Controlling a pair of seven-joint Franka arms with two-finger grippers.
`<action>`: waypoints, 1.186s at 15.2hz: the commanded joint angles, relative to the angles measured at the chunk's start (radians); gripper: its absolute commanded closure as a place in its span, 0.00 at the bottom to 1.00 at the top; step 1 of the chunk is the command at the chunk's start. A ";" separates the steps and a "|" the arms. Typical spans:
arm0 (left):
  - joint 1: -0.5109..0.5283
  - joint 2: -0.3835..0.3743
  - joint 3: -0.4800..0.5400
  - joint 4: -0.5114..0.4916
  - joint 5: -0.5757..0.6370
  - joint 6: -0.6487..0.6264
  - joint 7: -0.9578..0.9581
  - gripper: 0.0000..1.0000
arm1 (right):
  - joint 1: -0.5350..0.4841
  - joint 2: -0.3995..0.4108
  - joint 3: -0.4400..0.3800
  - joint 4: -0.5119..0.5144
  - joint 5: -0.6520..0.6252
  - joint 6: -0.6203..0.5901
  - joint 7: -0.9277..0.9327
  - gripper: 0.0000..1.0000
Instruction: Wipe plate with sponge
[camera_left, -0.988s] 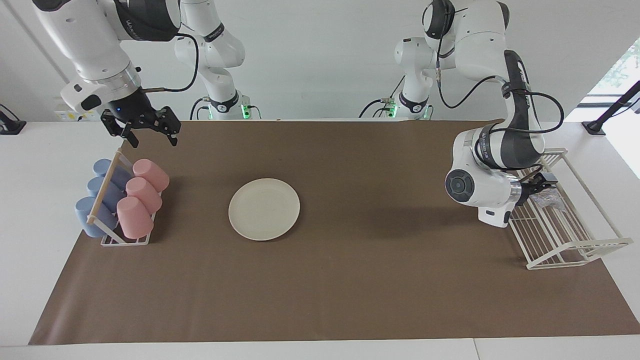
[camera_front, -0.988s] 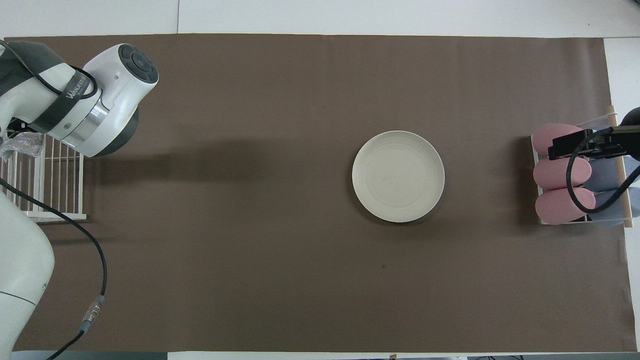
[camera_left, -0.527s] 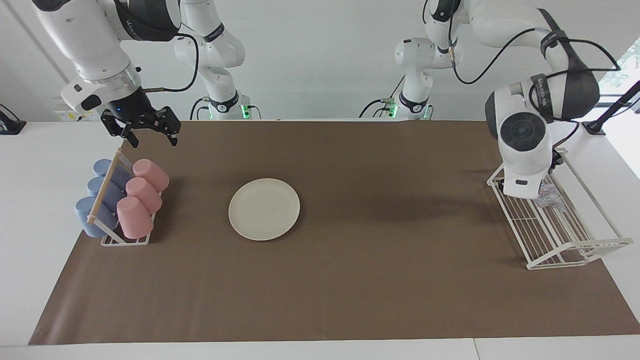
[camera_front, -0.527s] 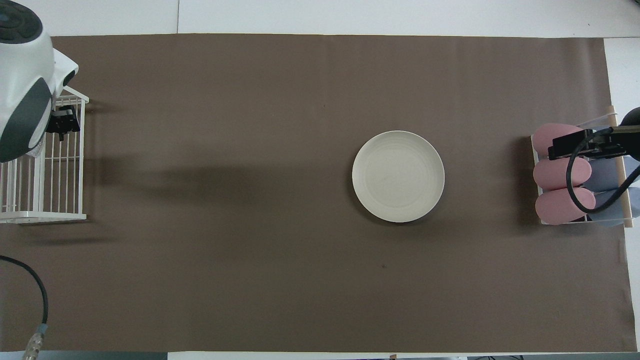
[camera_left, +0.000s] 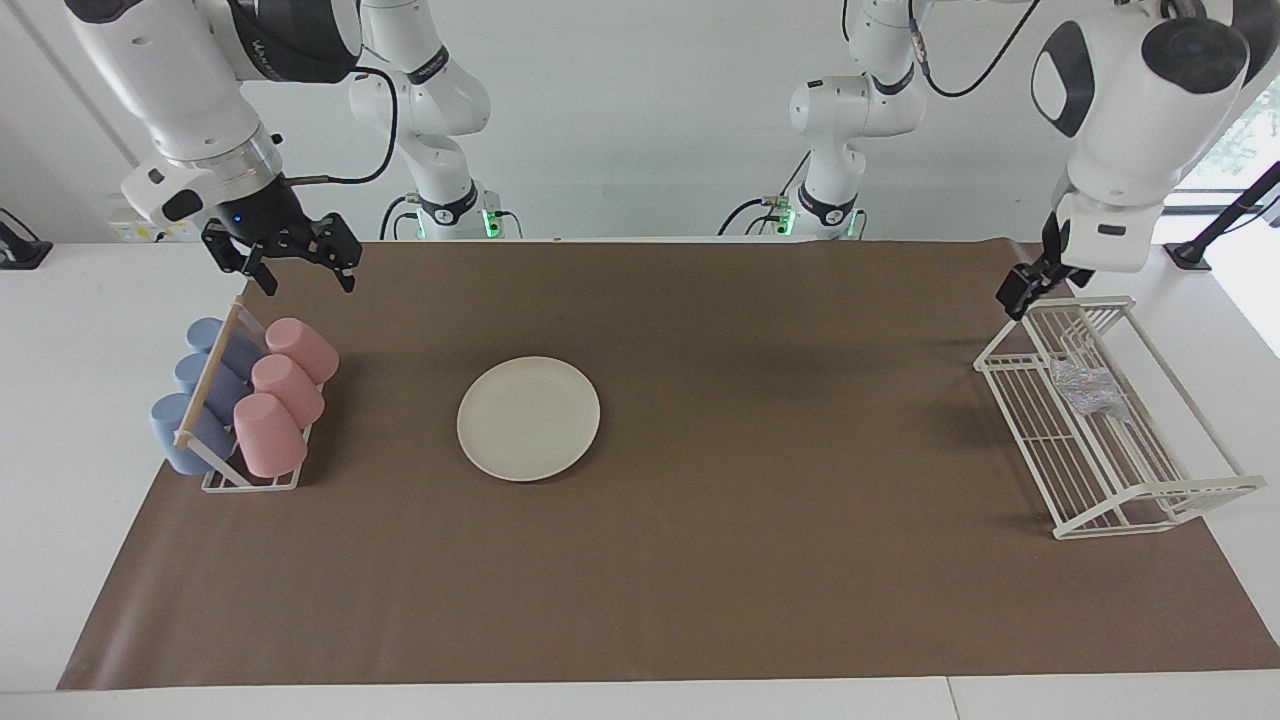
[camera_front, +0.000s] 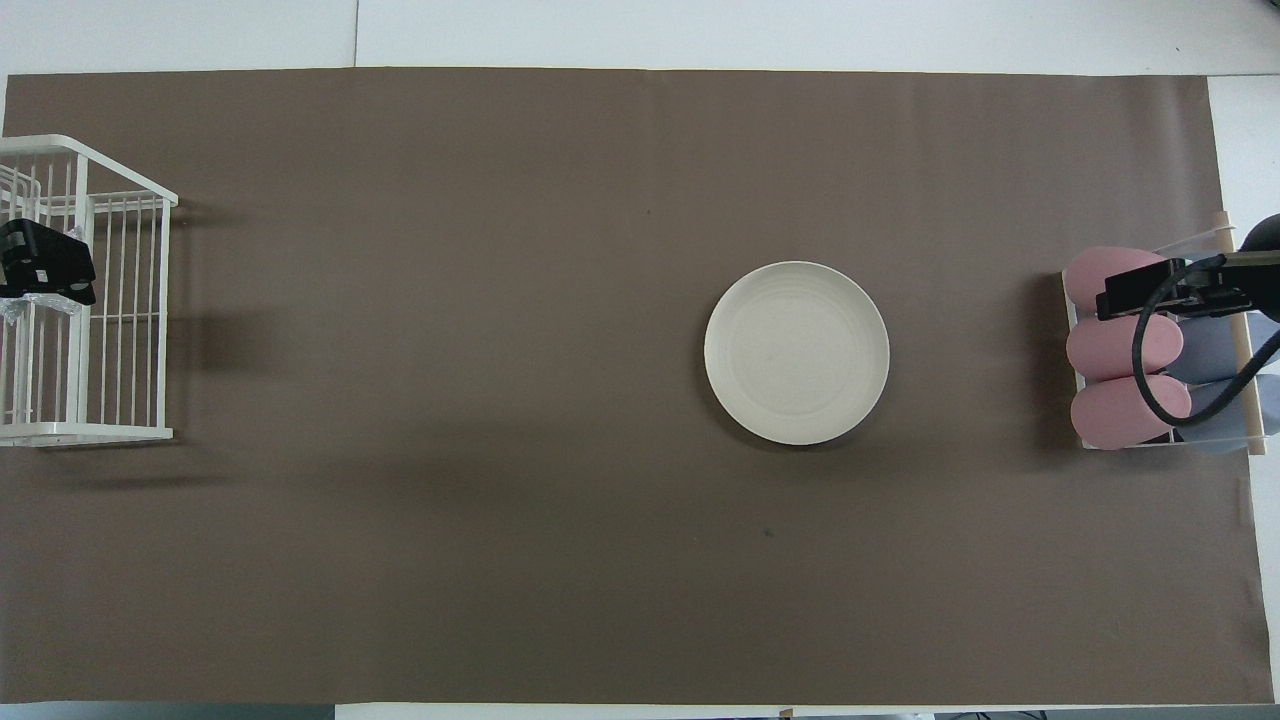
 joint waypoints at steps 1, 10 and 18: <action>0.017 -0.063 -0.001 -0.057 -0.103 -0.009 0.081 0.00 | -0.004 0.014 0.005 0.023 0.005 -0.017 -0.011 0.00; 0.031 -0.048 -0.006 -0.125 -0.179 0.015 0.155 0.00 | -0.004 0.014 0.007 0.023 0.003 -0.015 -0.011 0.00; 0.025 -0.036 -0.007 -0.106 -0.170 0.020 0.157 0.00 | -0.004 0.014 0.007 0.023 0.005 -0.013 -0.011 0.00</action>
